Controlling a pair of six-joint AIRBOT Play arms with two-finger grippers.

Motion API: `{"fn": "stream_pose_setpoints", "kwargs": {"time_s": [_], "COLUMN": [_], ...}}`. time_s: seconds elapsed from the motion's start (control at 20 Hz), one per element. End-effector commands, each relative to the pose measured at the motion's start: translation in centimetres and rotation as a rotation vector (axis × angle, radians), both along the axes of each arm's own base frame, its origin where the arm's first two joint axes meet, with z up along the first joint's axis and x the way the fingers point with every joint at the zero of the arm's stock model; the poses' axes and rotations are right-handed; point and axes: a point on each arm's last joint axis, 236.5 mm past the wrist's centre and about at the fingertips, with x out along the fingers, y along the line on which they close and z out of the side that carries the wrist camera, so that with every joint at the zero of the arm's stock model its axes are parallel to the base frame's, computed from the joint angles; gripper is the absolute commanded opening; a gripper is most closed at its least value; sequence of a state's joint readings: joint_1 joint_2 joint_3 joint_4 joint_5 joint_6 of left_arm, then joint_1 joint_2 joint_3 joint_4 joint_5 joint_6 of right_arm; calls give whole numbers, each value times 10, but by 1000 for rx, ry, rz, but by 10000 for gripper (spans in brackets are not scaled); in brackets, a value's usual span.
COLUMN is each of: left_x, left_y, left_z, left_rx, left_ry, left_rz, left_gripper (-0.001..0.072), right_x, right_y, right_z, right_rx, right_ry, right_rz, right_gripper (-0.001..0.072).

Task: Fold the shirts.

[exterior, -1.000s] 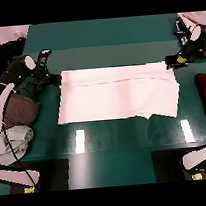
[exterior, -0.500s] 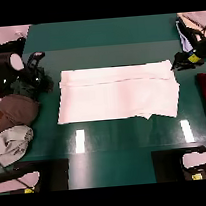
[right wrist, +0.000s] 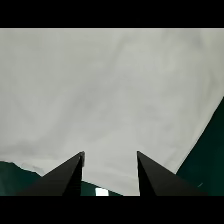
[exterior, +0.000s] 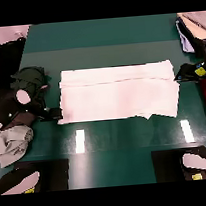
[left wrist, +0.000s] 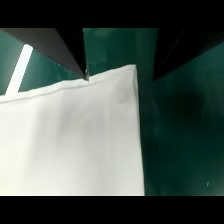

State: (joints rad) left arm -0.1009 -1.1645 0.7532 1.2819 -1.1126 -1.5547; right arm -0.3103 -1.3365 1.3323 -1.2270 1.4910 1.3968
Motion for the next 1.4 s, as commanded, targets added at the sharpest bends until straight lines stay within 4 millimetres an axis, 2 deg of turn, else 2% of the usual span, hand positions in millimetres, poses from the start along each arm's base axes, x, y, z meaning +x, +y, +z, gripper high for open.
{"fn": "stream_pose_setpoints", "kwargs": {"time_s": [0.0, 0.15, 0.2, 0.3, 0.35, 0.45, 0.55, 0.65, 0.75, 0.8, 1.0, 1.05, 1.15, 1.35], "left_x": [-10, -10, -9, -9, -9, -7, 7, 23, 30, 31, 26, 27, 26, 24], "left_y": [-5, -14, -16, -17, -19, -21, -22, -24, -24, -24, -25, -25, -25, -25], "left_z": [-17, -14, -13, -13, -12, -4, 19, 51, 75, 82, 81, 81, 81, 81], "left_rx": [-30, -71, -78, -86, -95, -100, -106, -118, -126, -128, -129, -129, -132, -132], "left_ry": [15, 21, 19, 21, 21, 16, -59, -164, -242, -265, -249, -252, -248, -241], "left_rz": [80, 101, 105, 108, 103, 76, 48, 37, 25, 25, 19, 20, 20, 17], "left_gripper": [486, 485, 452, 109, 26, 24, 23, 23, 24, 24, 23, 24, 24, 23], "right_x": [-5, 0, 1, 1, -1, -9, -25, -54, -83, -97, -150, -155, -154, -138], "right_y": [2, 0, 0, -1, 0, 1, 5, 2, -4, -6, -17, -16, -9, 2], "right_z": [3, 12, 15, 19, 19, 16, 4, -19, -42, -53, -87, -96, -108, -120], "right_rx": [1, -7, -9, -12, -10, -7, 3, -25, -33, -18, 44, 60, 124, 162], "right_ry": [-12, -36, -42, -45, -39, -4, 35, 106, 161, 183, 279, 286, 267, 199], "right_rz": [6, 8, 9, 12, 14, 24, 23, 15, -21, -55, -204, -234, -298, -346], "right_gripper": [388, 387, 387, 386, 386, 385, 386, 386, 386, 386, 389, 389, 389, 389]}}
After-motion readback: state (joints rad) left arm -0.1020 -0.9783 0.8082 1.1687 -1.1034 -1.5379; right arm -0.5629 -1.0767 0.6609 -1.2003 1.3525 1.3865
